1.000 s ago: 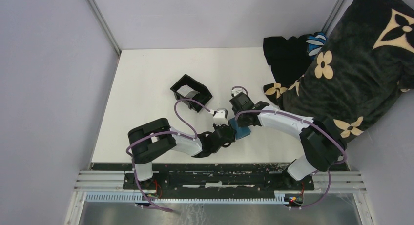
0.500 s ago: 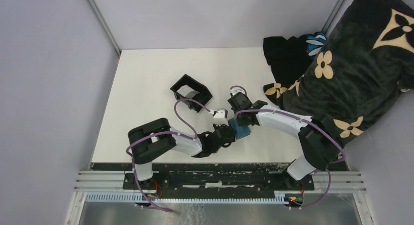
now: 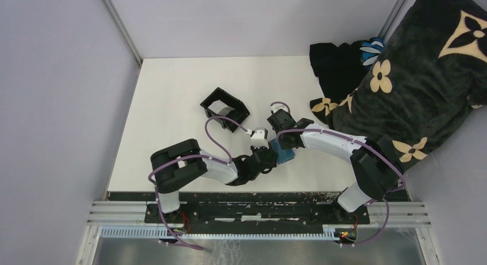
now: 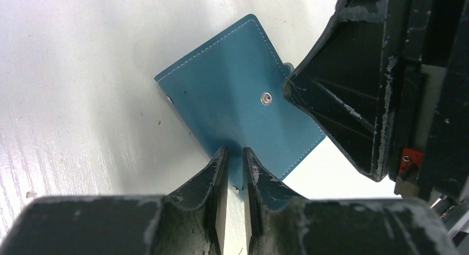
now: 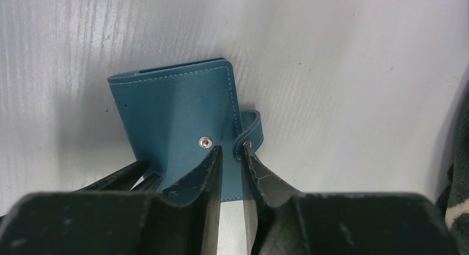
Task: Put the credit cards into the card holder
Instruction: Close the card holder at the center of the board.
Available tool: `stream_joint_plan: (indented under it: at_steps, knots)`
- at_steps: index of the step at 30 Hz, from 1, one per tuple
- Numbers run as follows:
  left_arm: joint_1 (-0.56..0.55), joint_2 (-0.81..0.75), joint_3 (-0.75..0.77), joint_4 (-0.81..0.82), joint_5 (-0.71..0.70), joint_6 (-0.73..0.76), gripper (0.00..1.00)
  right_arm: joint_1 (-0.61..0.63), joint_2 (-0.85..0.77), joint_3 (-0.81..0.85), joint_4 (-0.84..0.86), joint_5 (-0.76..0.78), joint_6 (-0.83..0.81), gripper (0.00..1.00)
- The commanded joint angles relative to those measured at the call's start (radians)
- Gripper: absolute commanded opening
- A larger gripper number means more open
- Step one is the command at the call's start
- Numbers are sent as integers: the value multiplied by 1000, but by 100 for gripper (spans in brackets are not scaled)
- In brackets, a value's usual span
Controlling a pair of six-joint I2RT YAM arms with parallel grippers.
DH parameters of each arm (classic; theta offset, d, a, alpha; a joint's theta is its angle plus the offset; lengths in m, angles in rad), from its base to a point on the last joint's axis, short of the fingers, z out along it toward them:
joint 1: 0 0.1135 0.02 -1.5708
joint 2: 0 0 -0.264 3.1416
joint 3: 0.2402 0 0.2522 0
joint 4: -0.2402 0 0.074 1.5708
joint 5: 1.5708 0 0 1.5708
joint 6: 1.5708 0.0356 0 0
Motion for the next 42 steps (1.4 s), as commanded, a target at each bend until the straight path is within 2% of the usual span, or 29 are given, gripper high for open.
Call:
stream_joint_plan:
  at_steps: [1, 29, 42]
  knots:
    - [-11, -11, -17, -21, 28, -32, 22, 10, -7, 39, -10, 43, -5, 27]
    - [-13, 4, -10, -16, 16, -29, 22, 16, -19, 34, -4, 126, -14, 32]
    - [-14, 4, -1, -22, 11, -17, 22, 9, -12, 35, 5, 111, -14, 28]
